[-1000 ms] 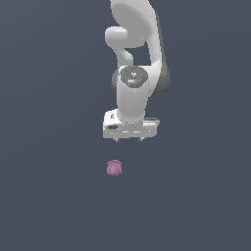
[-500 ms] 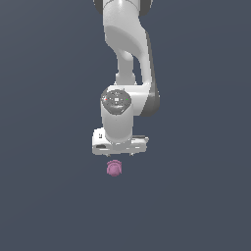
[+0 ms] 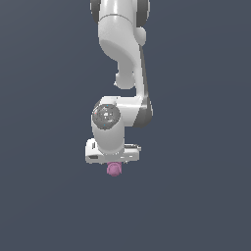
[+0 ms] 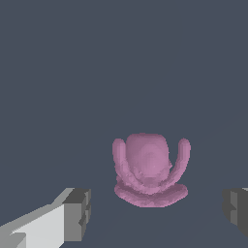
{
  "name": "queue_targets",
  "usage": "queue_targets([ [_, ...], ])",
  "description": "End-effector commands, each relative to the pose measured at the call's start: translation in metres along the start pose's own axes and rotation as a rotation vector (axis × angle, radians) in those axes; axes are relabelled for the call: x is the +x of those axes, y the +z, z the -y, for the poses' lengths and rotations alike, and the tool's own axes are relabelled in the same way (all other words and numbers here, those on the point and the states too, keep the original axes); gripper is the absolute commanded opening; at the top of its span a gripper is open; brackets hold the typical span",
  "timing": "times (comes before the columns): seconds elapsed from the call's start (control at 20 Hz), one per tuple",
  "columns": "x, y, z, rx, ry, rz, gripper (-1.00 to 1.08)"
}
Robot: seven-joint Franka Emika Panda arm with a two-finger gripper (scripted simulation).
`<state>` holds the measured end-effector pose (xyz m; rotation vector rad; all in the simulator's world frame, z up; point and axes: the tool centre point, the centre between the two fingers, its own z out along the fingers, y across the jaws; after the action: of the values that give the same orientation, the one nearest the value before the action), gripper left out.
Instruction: Pick up the object and move it to a goal position.
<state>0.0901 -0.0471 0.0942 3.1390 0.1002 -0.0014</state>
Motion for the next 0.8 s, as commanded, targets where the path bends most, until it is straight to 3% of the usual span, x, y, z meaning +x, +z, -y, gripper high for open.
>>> queue_targets([
  [0.0, 0.002, 0.002, -0.002, 0.001, -0.001, -0.001, 1.0],
  [0.35, 0.002, 0.01, -0.003, 0.001, -0.001, 0.0, 1.0],
  [0.75, 0.001, 0.049, -0.003, 0.001, -0.001, -0.001, 1.0],
])
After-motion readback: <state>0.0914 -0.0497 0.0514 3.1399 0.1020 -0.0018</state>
